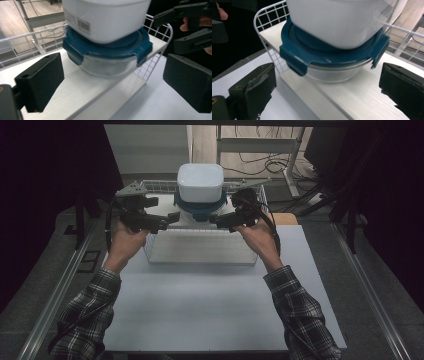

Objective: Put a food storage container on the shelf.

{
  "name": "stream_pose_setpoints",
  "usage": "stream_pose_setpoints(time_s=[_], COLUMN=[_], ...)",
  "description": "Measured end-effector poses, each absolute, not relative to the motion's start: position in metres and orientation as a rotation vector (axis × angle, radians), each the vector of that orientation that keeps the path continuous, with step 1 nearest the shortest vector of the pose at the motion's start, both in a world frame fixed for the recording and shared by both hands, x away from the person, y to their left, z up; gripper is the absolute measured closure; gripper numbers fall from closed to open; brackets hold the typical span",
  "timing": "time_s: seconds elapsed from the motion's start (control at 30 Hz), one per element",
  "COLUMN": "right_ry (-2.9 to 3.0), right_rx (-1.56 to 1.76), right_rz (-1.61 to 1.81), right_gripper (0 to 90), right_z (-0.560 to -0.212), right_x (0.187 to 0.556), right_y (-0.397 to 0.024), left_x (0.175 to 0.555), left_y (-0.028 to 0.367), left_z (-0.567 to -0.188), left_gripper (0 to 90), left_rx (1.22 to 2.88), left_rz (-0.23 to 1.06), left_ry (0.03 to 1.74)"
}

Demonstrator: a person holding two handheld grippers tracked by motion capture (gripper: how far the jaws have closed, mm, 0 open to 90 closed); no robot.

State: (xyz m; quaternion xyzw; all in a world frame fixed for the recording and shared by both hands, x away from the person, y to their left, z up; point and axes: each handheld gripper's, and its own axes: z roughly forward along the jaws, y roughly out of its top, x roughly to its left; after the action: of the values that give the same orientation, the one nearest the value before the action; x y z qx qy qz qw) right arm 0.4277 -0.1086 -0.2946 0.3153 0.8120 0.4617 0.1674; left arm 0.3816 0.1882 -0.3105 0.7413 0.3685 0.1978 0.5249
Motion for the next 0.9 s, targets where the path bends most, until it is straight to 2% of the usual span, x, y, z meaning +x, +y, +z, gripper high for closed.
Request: stream_pose_setpoints(time_s=[0.9], right_ry=[2.318], right_rx=[0.834], right_rz=[1.328], right_gripper=[0.0], right_z=[-0.335], right_x=[0.399], right_y=[-0.124], left_x=[0.352], left_y=[0.174], left_z=[-0.35], left_gripper=[4.5], left_rx=[1.841], left_rz=[0.429], left_ry=[0.787])
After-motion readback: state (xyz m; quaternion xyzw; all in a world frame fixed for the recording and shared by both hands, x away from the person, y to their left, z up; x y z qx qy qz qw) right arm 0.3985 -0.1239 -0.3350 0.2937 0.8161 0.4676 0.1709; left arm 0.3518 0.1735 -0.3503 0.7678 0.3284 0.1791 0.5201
